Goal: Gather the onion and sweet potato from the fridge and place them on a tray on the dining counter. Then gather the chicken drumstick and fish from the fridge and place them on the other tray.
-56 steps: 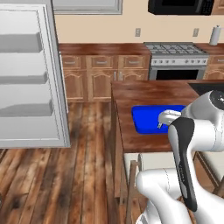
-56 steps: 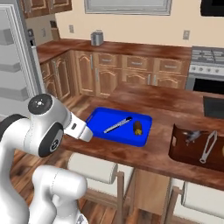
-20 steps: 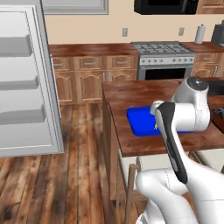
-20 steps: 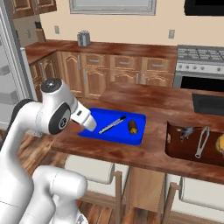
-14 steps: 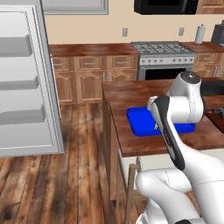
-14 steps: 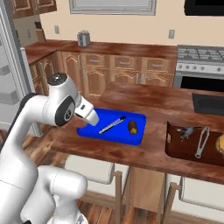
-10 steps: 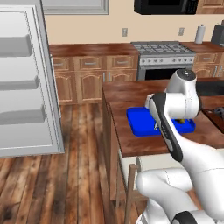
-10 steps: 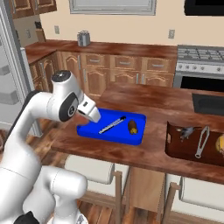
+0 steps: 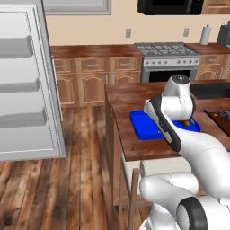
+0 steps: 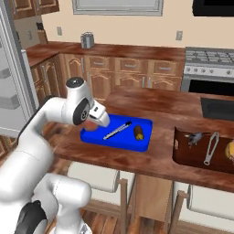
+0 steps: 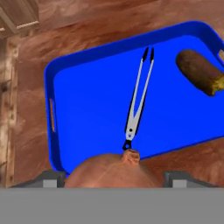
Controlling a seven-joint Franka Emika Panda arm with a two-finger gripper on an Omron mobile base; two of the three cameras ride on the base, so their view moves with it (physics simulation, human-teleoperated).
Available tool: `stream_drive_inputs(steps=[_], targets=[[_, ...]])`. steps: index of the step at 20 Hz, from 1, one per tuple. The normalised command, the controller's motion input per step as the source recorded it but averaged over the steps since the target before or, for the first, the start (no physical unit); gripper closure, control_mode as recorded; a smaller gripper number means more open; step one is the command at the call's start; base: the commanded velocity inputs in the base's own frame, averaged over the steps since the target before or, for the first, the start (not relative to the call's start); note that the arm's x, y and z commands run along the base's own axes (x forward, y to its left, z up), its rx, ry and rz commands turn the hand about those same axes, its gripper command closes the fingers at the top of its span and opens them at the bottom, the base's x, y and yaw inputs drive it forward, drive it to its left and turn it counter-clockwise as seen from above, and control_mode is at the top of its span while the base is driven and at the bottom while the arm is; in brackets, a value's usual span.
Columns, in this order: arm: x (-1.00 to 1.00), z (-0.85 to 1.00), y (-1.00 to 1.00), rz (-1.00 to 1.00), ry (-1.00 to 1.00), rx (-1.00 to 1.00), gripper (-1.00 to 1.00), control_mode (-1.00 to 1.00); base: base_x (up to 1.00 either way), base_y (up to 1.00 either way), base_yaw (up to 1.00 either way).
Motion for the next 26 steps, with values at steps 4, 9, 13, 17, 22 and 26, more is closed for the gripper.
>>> stream_drive_inputs(steps=[4, 9, 13, 17, 22, 26], targets=[[0.43, -0.37, 0.0, 0.03, 0.08, -0.02, 1.0, -1.0, 0.0, 0.0, 0.0], [0.5, -0.25, 0.0, 0.02, 0.1, -0.01, 1.0, -1.0, 0.0, 0.0, 0.0], [0.45, -0.29, 0.0, 0.02, 0.08, 0.0, 1.0, -1.0, 0.0, 0.0, 0.0], [0.34, -0.29, 0.0, 0.01, 0.05, 0.0, 1.0, -1.0, 0.0, 0.0, 0.0], [0.23, -0.3, 0.0, 0.0, 0.03, 0.0, 1.0, -1.0, 0.0, 0.0, 0.0], [0.17, -0.26, 0.0, 0.0, 0.01, 0.0, 1.0, -1.0, 0.0, 0.0, 0.0]])
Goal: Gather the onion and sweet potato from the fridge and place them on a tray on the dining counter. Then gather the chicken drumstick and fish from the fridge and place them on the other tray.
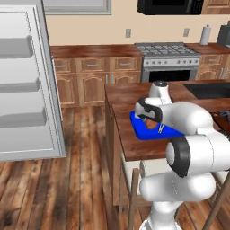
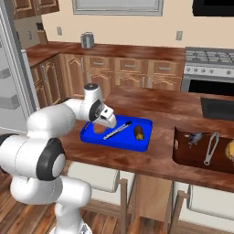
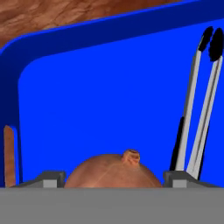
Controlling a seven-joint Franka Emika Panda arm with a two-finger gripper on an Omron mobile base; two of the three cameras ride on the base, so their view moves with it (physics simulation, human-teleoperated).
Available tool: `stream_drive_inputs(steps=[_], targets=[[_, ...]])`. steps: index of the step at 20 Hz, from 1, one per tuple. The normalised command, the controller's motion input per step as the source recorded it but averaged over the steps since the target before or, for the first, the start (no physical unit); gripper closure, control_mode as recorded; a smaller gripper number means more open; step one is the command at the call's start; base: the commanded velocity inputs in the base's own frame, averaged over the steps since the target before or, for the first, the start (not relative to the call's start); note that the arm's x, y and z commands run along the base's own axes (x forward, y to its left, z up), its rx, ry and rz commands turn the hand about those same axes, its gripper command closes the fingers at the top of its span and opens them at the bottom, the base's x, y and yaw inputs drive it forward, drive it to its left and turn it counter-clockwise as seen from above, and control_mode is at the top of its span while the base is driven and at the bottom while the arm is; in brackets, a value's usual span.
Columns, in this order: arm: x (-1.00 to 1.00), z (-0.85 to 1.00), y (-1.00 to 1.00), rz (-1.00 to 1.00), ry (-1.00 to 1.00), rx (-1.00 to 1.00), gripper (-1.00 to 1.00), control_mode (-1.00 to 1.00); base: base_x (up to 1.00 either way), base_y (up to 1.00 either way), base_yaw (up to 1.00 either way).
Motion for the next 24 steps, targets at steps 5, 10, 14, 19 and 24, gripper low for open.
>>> stream_drive_inputs(steps=[5, 10, 14, 19, 24], targets=[[0.08, -0.17, -0.01, 0.0, 0.0, 0.0, 1.0, -1.0, 0.0, 0.0, 0.0], [0.12, -0.14, -0.01, 0.0, 0.0, 0.0, 1.0, -1.0, 0.0, 0.0, 0.0], [0.16, -0.15, 0.0, 0.0, 0.0, 0.0, -1.0, -1.0, 0.0, 0.0, 0.0], [0.0, 0.0, 0.0, 0.0, -0.02, 0.01, -1.0, -1.0, 0.0, 0.0, 0.0], [0.0, 0.0, 0.0, 0.0, -0.07, 0.06, -1.0, -1.0, 0.0, 0.0, 0.0]])
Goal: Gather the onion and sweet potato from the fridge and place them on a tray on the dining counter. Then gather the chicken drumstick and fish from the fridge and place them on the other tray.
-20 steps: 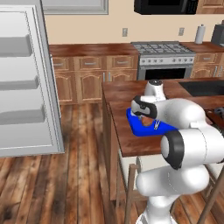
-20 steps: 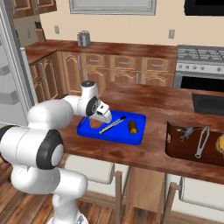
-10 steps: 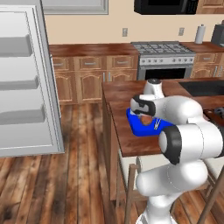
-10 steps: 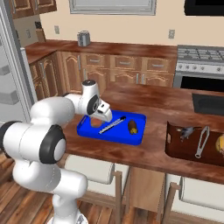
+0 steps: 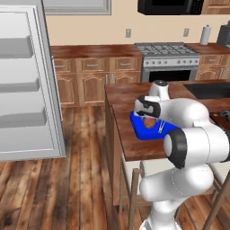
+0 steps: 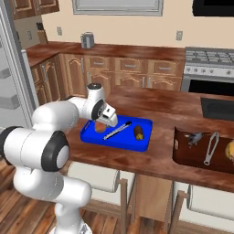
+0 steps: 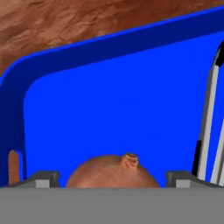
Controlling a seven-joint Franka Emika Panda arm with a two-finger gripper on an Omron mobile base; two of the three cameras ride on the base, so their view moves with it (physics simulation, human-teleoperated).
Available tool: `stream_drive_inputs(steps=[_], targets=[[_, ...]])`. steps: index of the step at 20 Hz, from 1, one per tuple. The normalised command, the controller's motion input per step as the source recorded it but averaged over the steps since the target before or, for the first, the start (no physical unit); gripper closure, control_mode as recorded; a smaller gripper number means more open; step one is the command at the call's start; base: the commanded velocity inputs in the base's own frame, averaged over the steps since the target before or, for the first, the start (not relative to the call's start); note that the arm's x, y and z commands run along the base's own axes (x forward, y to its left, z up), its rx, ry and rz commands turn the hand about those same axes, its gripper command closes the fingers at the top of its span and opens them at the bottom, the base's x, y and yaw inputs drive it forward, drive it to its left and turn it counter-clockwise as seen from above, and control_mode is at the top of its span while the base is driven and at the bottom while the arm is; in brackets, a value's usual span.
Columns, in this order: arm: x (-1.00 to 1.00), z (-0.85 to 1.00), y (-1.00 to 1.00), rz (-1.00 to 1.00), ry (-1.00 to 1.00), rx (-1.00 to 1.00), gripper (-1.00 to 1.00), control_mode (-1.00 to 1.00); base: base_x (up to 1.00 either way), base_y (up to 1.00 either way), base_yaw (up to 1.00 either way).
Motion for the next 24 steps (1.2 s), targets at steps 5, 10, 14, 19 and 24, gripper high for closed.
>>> stream_drive_inputs(steps=[5, 10, 14, 19, 24], targets=[[-0.11, 0.16, 0.0, 0.0, -0.13, 0.09, -1.0, -1.0, 0.0, 0.0, 0.0], [-0.43, 0.59, 0.0, 0.0, -0.02, 0.07, -1.0, -1.0, 0.0, 0.0, 0.0], [-0.62, 0.82, 0.06, 0.0, 0.15, 0.0, -1.0, -1.0, 0.0, 0.0, 0.0], [-0.96, 0.62, 0.0, 0.0, 0.09, 0.0, -1.0, -1.0, 0.0, 0.0, 0.0], [-1.0, 0.09, 0.0, 0.0, -0.05, 0.0, -1.0, -1.0, 0.0, 0.0, 0.0]])
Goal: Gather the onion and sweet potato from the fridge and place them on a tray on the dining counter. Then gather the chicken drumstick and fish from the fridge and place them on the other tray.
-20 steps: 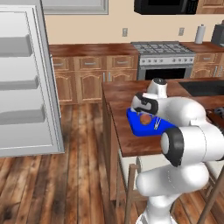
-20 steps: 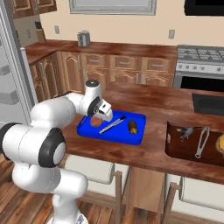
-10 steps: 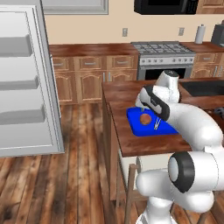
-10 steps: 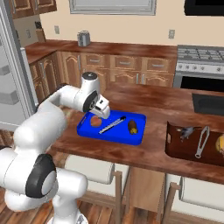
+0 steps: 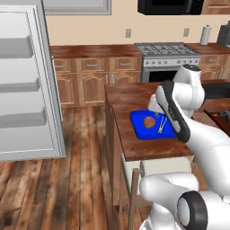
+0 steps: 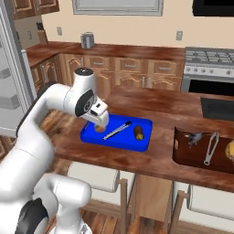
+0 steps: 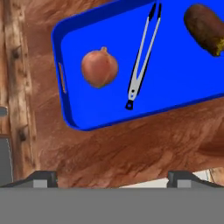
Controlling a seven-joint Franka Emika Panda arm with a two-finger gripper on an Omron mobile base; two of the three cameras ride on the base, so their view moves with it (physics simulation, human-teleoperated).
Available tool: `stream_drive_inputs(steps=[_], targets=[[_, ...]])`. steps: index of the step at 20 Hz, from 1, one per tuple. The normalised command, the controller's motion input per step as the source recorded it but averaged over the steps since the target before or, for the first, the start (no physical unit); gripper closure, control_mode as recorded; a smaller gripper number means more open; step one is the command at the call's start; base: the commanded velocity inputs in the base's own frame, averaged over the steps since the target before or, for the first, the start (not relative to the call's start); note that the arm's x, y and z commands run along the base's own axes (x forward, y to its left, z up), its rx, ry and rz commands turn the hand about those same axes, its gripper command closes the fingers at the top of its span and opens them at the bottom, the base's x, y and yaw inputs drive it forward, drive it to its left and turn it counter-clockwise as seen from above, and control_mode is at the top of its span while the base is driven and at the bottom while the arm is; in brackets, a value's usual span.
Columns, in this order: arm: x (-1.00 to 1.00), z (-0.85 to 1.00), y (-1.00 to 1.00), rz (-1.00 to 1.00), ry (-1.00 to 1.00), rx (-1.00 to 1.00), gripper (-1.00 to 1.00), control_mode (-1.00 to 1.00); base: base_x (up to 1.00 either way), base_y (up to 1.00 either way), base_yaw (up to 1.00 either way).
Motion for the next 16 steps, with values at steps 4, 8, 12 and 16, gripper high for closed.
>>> stream_drive_inputs(steps=[4, 8, 12, 16], targets=[[-1.0, -0.01, 0.0, 0.0, -0.14, 0.0, -1.0, -1.0, 0.0, 0.0, 0.0], [-1.0, -0.08, 0.0, 0.0, -0.21, 0.0, -1.0, -1.0, 0.0, 0.0, 0.0], [-1.0, -0.12, 0.07, 0.0, -0.14, -0.02, -1.0, -1.0, 0.0, 0.0, 0.0], [-0.91, -0.3, 0.24, 0.0, -0.02, -0.11, -1.0, -1.0, 0.0, 0.0, 0.0]])
